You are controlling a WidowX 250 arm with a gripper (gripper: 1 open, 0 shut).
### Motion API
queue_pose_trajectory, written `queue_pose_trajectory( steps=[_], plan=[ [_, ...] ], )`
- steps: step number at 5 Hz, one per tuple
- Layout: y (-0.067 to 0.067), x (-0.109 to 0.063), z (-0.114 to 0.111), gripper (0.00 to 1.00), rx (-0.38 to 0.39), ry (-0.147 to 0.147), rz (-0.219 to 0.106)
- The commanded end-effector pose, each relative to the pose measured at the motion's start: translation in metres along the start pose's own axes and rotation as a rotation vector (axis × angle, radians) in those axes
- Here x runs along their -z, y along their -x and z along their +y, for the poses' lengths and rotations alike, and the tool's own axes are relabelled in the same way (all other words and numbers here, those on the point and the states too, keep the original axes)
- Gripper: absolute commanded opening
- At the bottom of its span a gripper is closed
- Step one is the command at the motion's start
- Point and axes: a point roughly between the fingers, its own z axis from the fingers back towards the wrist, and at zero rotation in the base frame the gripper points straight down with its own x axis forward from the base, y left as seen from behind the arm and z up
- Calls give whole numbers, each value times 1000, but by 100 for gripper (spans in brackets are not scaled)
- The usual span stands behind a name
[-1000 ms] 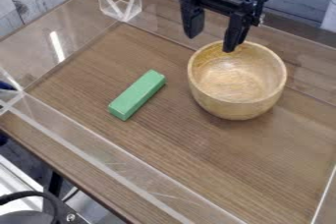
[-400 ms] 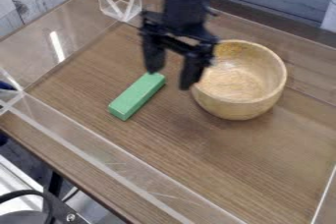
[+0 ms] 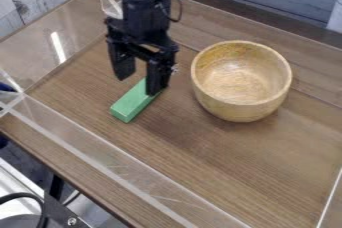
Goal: Put the green block in the brown bowl
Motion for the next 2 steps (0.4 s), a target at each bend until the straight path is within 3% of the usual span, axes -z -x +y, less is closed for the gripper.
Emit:
queue_pose_trajectory(
  steps=[1, 2],
  plan=[
    [0, 0, 13, 100, 6, -29, -48],
    [-1, 11, 19, 100, -1, -26, -44]
  ],
)
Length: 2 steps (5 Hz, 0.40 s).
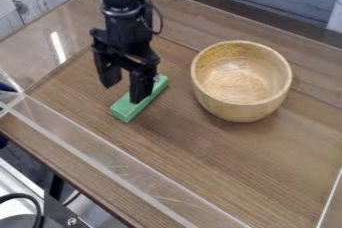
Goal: Put the green block in the brown bowl
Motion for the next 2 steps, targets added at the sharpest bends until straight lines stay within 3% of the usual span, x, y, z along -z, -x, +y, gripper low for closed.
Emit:
queue_pose_trajectory(
  steps=[1, 2],
  plan=[
    [-6, 4, 6, 100, -8, -12, -29],
    [-8, 13, 6, 100, -11, -10, -21]
  ],
)
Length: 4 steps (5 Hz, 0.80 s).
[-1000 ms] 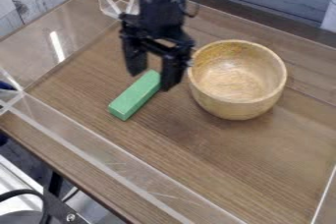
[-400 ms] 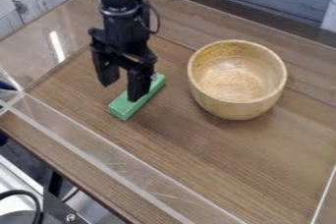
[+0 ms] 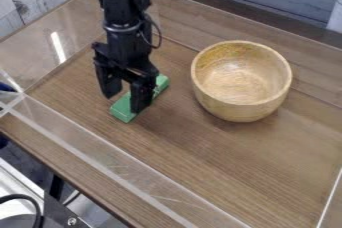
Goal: Put the green block in the brown bowl
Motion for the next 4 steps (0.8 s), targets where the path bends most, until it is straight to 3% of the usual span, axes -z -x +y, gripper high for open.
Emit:
queue_pose_trajectory(
  steps=[1, 2, 3, 4],
  plan=[
    [-6, -2, 4, 0, -10, -9, -31],
    [-5, -4, 2, 0, -16, 8, -37],
    [-4, -5, 1, 100, -18, 15, -35],
    [-3, -8, 0, 100, -21, 23, -34]
  ],
)
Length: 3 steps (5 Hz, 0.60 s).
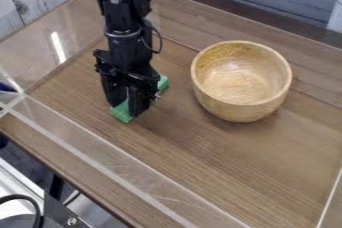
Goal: Put the green block in the brown bowl
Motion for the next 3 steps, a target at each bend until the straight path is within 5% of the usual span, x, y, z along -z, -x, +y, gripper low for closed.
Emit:
queue_pose_trajectory(
  steps=[1, 2, 3],
  plan=[
    [-5, -19, 3, 100, -13, -9, -62],
    [-8, -15, 4, 100, -18, -4, -64],
    [-10, -11, 5, 0, -26, 2, -66]
  ],
)
